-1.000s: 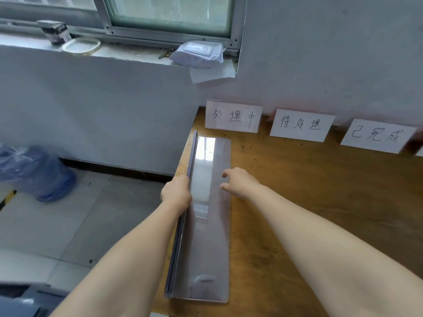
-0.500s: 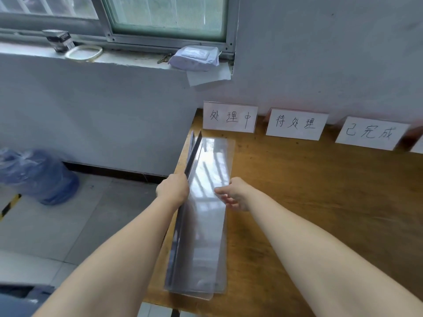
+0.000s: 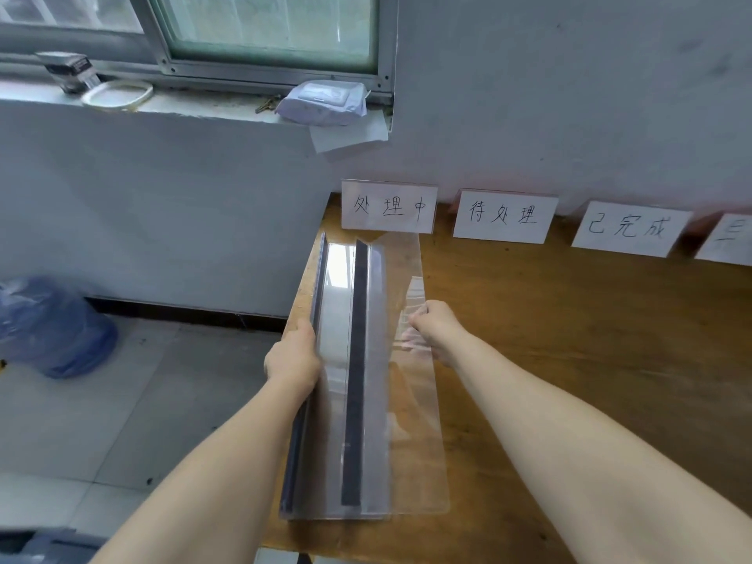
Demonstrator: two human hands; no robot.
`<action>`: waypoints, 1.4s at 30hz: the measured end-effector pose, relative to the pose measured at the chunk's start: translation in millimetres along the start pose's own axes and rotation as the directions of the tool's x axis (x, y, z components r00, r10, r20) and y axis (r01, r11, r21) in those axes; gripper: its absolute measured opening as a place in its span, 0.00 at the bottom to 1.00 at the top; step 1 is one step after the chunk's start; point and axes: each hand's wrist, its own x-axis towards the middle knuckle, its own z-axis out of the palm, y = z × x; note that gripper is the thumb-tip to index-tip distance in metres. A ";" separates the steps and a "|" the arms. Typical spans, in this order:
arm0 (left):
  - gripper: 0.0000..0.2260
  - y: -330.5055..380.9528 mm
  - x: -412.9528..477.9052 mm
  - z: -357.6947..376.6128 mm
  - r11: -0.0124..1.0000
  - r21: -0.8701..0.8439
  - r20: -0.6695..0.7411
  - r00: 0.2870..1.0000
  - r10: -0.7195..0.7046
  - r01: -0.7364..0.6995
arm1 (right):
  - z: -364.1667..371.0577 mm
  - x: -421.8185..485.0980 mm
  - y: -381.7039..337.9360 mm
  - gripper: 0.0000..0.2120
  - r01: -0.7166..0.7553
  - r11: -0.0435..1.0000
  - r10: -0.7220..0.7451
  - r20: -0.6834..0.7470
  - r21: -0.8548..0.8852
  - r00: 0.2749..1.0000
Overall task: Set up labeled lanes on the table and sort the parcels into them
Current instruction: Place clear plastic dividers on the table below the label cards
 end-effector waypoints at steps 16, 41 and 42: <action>0.19 6.2 -10.6 -33.3 0.982 0.141 -0.099 0.985 0.143 -0.128 | -18.7 -15.5 -29.8 0.04 0.135 0.977 -0.155 -0.116 -0.163 0.981; 0.04 123.5 -46.3 -27.9 0.786 -0.602 0.021 0.981 0.195 -0.144 | -150.8 -28.6 15.8 0.05 0.049 0.952 -0.173 -0.399 -0.302 0.900; 0.04 130.9 -50.3 -23.7 0.780 -0.612 0.037 0.981 0.190 -0.129 | -158.1 -30.0 19.1 0.05 0.043 0.953 -0.167 -0.400 -0.301 0.901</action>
